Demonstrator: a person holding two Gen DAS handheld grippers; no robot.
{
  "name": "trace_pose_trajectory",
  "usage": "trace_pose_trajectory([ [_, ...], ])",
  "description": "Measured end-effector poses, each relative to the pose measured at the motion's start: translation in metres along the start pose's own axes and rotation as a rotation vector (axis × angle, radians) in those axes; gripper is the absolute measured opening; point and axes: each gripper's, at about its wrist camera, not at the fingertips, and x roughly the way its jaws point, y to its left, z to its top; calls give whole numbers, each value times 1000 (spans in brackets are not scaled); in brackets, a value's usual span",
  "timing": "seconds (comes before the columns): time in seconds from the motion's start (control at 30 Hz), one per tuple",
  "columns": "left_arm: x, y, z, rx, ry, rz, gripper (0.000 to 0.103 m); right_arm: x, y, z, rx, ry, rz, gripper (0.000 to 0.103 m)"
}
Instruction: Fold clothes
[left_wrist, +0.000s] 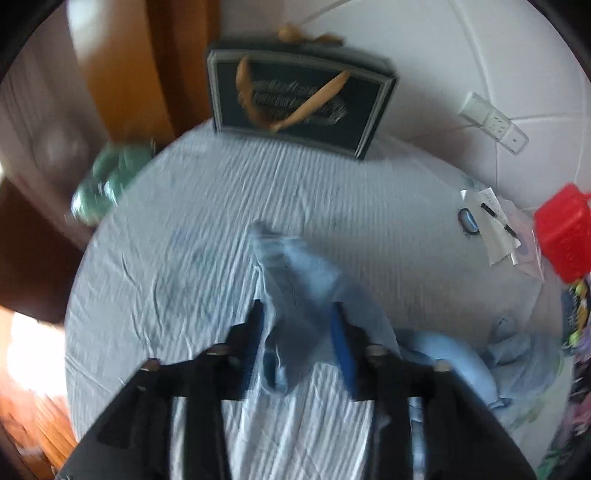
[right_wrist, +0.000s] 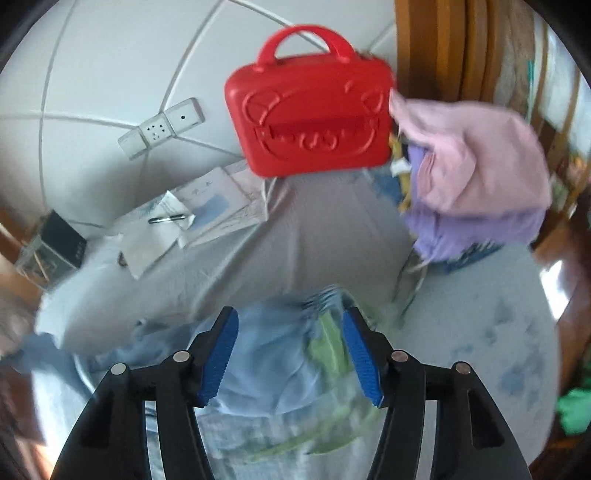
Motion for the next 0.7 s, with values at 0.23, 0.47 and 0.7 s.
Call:
trace_pose_trajectory([
  [0.23,21,14,-12,0,43,6,70,42,-21,-9,122,125,-2,82],
  [0.47,70,-8,-17,52,123,32,70,70,-29,-8,205,197,61,46],
  [0.7,124,-22,-31,138,205,95,70,105,-47,-3,305,250,29,60],
])
